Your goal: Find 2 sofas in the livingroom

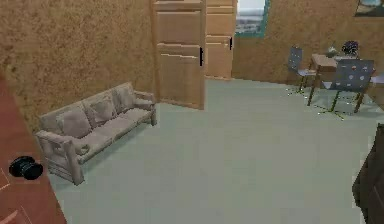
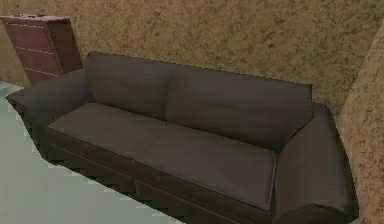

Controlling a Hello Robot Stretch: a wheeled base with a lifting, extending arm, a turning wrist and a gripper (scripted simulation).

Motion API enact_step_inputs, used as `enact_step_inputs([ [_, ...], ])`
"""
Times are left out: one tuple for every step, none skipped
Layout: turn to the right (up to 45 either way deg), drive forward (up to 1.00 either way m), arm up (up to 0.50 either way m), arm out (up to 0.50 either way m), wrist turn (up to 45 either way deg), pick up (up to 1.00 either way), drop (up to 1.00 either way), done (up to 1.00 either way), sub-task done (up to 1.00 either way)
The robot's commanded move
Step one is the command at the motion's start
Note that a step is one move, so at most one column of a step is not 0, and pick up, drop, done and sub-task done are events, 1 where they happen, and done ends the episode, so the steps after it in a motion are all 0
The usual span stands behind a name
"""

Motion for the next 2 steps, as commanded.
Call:
enact_step_inputs([
  [0.0,1.0,0.0,0.0,0.0,0.0,0.0,0.0,0.0],
  [-9.0,0.0,0.0,0.0,0.0,0.0,0.0,0.0,0.0],
])
